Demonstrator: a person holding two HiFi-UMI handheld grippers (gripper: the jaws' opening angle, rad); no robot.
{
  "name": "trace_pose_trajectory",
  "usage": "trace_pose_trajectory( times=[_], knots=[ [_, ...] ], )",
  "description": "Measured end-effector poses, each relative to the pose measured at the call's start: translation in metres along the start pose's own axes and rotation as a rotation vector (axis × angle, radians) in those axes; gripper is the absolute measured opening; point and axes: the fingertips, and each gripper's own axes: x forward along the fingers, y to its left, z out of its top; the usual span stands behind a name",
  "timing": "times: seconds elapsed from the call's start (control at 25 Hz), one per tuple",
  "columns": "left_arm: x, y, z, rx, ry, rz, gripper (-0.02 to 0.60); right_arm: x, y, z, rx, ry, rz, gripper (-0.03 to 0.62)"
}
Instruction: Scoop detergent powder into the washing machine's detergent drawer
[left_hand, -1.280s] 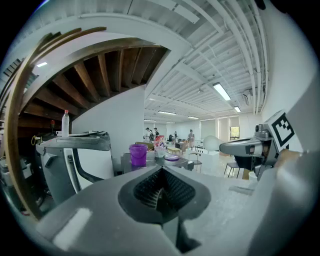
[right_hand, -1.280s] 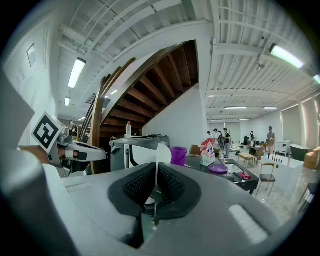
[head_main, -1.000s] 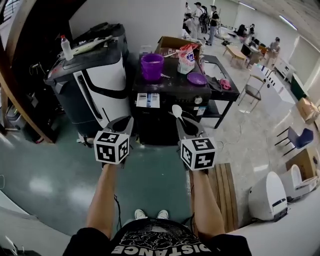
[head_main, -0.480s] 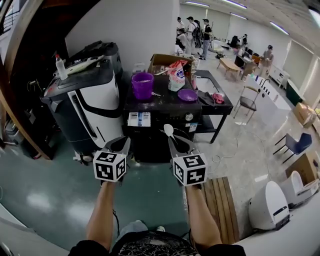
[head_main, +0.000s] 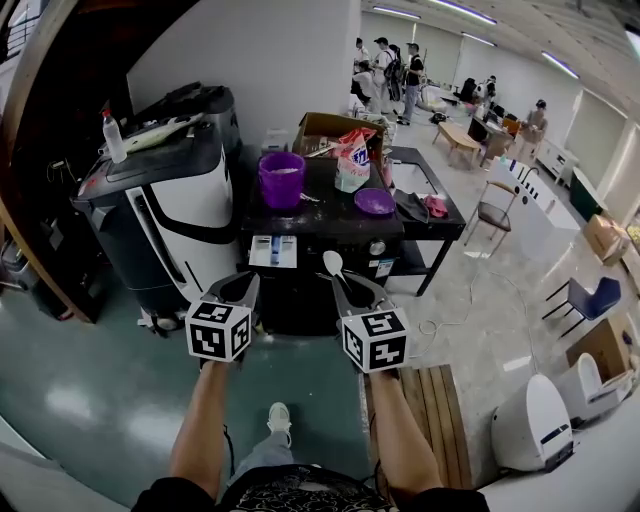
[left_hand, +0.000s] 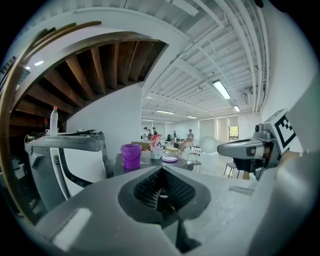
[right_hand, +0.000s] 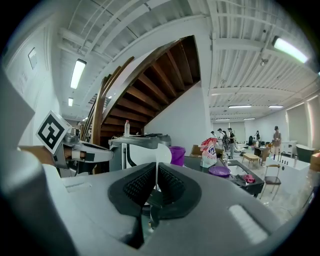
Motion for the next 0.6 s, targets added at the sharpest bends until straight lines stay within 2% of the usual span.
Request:
trace_pose_trajectory(
  times=[0.24,0.6],
  knots=[
    [0.044,0.033,0.007,-0.008,-0.002,-0.007,0.0,0.052,-0.02,0.003,-0.006,0.015,-0.005,0.038],
    [0.111,0.111,0.021,-0.03,0.014,-0.016,0.0,0.147,-0.034,0.027,-0.009,0.04,-0.01,0.038]
  ],
)
